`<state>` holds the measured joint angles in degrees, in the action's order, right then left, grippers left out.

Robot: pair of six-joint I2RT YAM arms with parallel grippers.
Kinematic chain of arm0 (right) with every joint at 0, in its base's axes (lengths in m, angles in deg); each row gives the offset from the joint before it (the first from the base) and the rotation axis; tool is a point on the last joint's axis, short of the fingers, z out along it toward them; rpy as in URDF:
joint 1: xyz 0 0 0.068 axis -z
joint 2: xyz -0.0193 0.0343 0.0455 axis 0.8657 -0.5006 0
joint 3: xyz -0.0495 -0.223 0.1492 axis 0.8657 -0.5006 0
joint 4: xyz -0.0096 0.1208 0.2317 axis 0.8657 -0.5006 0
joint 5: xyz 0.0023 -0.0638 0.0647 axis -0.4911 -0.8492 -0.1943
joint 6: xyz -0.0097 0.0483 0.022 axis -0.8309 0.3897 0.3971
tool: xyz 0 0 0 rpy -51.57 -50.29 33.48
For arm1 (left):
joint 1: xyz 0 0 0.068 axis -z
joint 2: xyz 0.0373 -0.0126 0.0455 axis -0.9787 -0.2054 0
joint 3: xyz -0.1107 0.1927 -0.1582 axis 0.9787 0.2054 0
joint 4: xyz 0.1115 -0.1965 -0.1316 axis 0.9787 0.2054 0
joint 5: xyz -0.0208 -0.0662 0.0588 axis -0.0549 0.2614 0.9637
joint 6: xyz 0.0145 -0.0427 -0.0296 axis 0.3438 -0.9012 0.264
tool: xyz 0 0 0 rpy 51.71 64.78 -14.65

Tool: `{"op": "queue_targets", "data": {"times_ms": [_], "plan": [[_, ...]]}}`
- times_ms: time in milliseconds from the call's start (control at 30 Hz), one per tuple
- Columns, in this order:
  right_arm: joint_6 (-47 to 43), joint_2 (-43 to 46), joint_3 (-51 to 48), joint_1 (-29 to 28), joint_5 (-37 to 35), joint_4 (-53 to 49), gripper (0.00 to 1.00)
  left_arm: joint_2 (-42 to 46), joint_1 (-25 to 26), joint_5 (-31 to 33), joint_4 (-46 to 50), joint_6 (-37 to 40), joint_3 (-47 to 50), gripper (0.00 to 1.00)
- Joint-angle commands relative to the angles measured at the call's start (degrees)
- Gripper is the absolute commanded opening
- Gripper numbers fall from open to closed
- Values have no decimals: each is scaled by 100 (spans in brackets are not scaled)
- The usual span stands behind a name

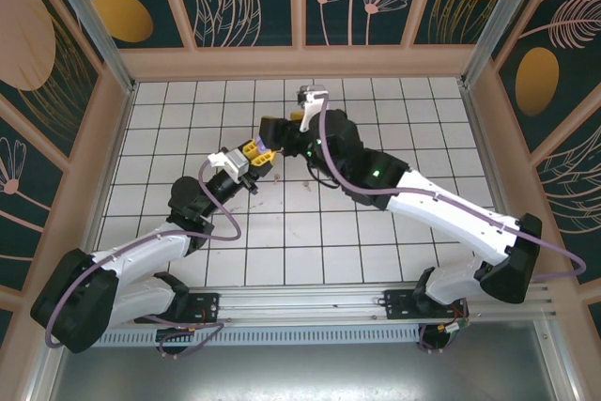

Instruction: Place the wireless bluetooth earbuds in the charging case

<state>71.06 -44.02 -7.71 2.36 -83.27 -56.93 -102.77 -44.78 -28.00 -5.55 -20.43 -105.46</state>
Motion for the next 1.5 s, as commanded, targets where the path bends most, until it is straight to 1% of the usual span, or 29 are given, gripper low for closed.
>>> {"op": "queue_targets", "data": {"times_ms": [0,33,167,267,333,433,567,667,767,933,1000,1033,1133,1167,1200,1267,1333,1467], "plan": [[349,171,345,440,734,-368,67,-9,30,-177,-232,-66,-44,0],[364,107,445,572,905,-529,64,-17,30,-203,-191,-45,-32,0],[155,-374,1035,991,1603,-1307,34,-14,28,-386,37,16,-11,0],[-47,-833,1536,1134,2135,-1759,18,-45,29,-520,160,46,-20,0],[-174,-1157,1842,1155,2365,-2022,12,-72,30,-595,205,47,-35,0],[-276,-1513,2119,1155,2635,-2254,7,-131,30,-709,311,47,-105,0],[-351,-1786,2198,1146,2866,-2414,4,-192,30,-775,340,23,-185,0],[-390,-1780,2067,1088,2978,-2489,3,-251,25,-778,376,18,-252,0],[-410,-1560,1738,942,2926,-2577,2,-327,28,-722,367,-55,-324,0],[-165,-838,871,776,2794,-2497,1,-447,30,-509,233,-206,-373,0],[-33,-526,613,818,2547,-2424,1,-486,30,-488,166,-274,-372,0],[79,-377,534,903,2310,-2353,2,-505,25,-467,148,-324,-376,0],[426,62,314,1304,1713,-2042,5,-532,28,-313,119,-581,-346,0],[533,233,175,1421,1467,-1904,8,-533,30,-186,167,-706,-333,0],[611,378,31,1511,1261,-1794,10,-533,29,-39,250,-830,-328,0],[794,630,-352,1748,1196,-1539,12,-526,29,330,586,-1065,-383,0],[879,786,-696,1868,1133,-1435,15,-560,9,682,1064,-1268,-517,0],[960,921,-1281,1937,1048,-1347,17,-868,-138,762,2175,-1659,-1065,0]]}}
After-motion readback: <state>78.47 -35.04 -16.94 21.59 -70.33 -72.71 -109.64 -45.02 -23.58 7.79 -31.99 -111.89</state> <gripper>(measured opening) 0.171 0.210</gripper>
